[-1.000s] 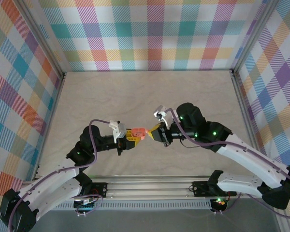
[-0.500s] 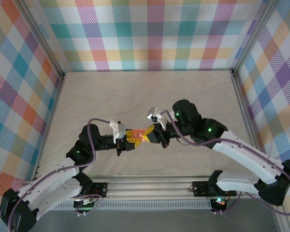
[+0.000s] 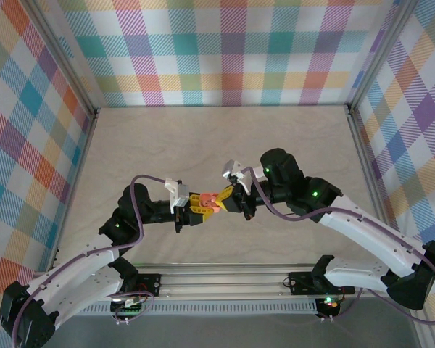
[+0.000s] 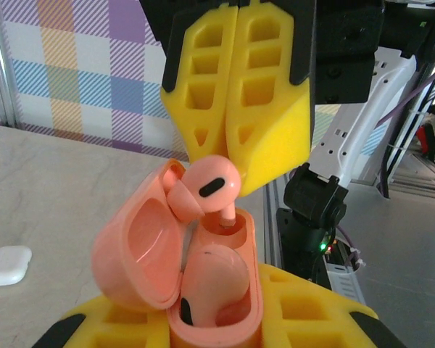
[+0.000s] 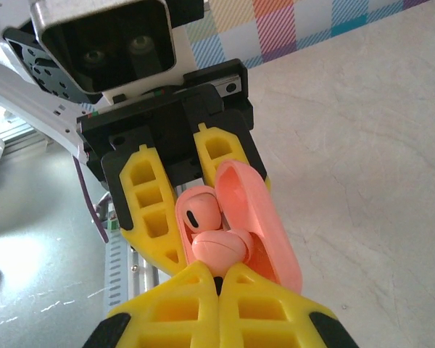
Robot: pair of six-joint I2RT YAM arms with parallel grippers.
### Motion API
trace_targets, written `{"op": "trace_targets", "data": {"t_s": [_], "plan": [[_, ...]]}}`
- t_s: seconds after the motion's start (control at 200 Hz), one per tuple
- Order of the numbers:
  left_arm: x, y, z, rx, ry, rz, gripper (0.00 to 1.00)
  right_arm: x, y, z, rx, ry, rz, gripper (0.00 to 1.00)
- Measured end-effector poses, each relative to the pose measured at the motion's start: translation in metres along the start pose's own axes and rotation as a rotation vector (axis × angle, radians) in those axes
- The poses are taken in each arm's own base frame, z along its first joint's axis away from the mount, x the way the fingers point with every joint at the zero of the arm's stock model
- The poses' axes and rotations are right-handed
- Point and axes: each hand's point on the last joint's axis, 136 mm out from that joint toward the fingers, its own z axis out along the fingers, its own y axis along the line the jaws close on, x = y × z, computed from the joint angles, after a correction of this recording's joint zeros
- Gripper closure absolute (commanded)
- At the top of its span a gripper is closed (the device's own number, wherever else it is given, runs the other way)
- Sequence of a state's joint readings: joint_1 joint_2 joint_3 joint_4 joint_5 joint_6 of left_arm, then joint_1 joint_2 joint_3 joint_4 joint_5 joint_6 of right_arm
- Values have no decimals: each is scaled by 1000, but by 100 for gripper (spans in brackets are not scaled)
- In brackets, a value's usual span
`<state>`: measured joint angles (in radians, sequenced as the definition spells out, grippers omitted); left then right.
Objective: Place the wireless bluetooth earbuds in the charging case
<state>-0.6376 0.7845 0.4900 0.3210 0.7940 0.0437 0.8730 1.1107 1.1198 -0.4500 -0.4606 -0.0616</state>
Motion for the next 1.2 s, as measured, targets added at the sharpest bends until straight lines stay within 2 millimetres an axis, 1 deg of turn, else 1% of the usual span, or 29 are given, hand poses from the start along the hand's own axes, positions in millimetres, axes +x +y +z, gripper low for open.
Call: {"op": "trace_targets", "data": {"t_s": [0.31,0.65,0.695,0.72,0.745,0.765,0.905,1.065,1.2], "plan": [[-1,-1,0,2,-1,-3,100,4,3,-2,-25,0,-1,96],[-1,-2,0,10,-1,-12,100,12,8,-1,-64,-11,4,87],[-1,-2,0,10,0,-14,100,13,8,-1,-65,-10,5,85],[-1,-2,0,10,0,-17,100,13,8,-1,-66,-10,5,80],[-1,-2,0,9,-1,-17,100,13,8,-1,-67,-10,4,74],[-1,-2,0,9,-1,-16,100,13,8,-1,-68,-9,7,72],[0,0,0,1,-1,-21,100,12,8,-2,-60,-13,3,63],[-3,0,0,0,-9,-13,100,12,6,-11,-19,-19,3,58],[-6,0,0,1,-18,-4,100,12,3,-19,21,-17,26,57]]}}
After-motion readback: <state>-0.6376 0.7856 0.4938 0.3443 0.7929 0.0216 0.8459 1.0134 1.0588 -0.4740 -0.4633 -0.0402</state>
